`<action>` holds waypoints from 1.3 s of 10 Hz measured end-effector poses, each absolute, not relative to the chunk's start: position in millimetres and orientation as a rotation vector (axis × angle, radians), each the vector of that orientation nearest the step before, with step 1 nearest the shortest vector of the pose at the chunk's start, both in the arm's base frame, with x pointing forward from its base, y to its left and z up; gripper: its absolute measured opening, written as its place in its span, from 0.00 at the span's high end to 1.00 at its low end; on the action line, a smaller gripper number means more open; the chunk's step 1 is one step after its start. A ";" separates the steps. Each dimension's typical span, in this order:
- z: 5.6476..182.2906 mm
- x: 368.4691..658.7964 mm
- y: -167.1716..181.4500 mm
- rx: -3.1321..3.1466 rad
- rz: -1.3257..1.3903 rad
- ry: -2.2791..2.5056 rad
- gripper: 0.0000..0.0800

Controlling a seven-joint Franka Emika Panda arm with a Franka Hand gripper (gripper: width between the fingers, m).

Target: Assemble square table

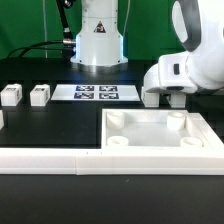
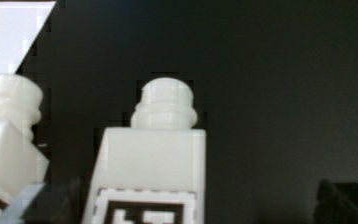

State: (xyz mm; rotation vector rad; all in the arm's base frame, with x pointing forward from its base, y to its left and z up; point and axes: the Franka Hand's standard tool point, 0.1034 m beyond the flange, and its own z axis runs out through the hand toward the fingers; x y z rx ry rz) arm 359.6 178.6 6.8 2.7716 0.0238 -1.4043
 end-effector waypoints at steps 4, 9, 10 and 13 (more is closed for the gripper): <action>6.6 359.3 178.7 2.771 -1.405 0.024 0.64; 6.7 359.5 178.6 2.771 -1.405 0.024 0.64; 10.1 361.9 176.8 2.775 -1.405 0.038 0.64; 92.1 395.6 153.7 2.825 -1.378 0.138 0.64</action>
Offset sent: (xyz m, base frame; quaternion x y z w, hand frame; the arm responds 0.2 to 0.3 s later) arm 0.0000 0.0000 0.0000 0.0000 0.0000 0.0000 1.0000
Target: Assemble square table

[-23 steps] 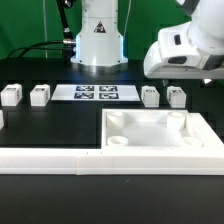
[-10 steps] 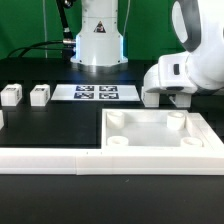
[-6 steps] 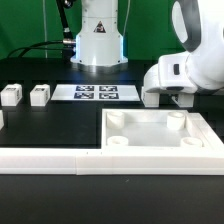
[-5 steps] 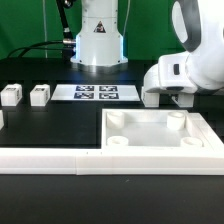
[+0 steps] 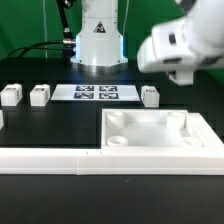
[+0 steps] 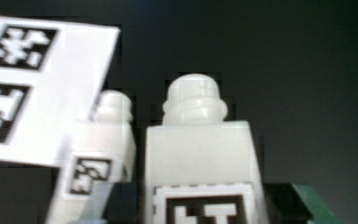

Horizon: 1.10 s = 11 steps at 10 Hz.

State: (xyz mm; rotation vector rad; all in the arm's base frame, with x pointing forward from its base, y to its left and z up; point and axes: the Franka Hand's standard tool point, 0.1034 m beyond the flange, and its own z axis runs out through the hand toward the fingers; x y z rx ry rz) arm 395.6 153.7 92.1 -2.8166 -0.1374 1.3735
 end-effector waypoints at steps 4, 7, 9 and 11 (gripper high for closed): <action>101.3 402.1 160.3 -2.922 1.154 -0.160 0.64; 147.7 471.3 121.7 -2.945 0.780 -0.366 0.64; 163.6 492.9 117.9 -3.019 0.468 -0.401 0.64; 159.2 490.8 114.6 -3.043 0.306 -0.400 0.64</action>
Offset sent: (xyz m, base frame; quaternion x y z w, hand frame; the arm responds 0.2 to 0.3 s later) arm 0.0000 0.0000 0.0000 0.0000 0.1938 0.0000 0.9810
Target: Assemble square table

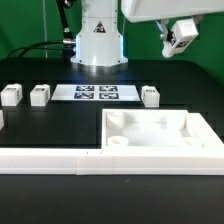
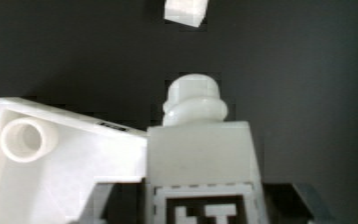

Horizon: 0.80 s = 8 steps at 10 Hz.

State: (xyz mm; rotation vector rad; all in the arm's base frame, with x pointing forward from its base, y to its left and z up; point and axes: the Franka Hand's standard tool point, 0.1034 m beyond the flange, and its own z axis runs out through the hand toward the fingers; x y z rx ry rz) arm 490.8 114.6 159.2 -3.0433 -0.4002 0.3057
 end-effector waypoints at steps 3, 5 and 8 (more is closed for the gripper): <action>148.5 523.9 110.9 -3.009 -0.057 -0.443 0.64; 162.4 579.1 108.5 -2.992 -0.335 -0.497 0.64; 166.0 594.1 99.4 -2.970 -0.677 -0.533 0.64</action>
Offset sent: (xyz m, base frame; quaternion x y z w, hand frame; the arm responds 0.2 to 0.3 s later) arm 0.1000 0.0037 0.0140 0.0195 0.2332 -0.0292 0.9718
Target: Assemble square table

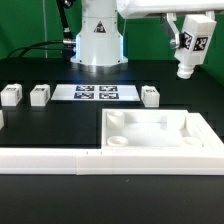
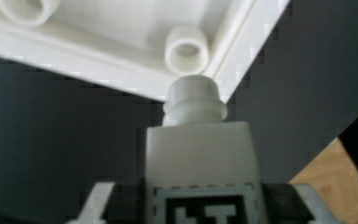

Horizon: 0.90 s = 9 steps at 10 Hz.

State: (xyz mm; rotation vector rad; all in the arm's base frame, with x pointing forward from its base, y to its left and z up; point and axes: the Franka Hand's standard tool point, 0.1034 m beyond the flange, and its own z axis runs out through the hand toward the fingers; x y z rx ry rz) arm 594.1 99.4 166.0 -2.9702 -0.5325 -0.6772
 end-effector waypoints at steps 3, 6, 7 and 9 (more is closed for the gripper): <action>162.6 595.3 92.6 -2.960 -0.802 -0.535 0.64; 147.8 599.6 98.0 -2.956 -0.779 -0.532 0.64; 142.7 610.5 108.4 -2.943 -0.788 -0.542 0.64; 128.0 628.9 124.4 -2.922 -0.789 -0.550 0.64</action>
Offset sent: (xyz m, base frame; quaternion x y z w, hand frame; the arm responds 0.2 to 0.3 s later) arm 0.0000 0.0000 0.0000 0.0000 0.0000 0.0000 1.0000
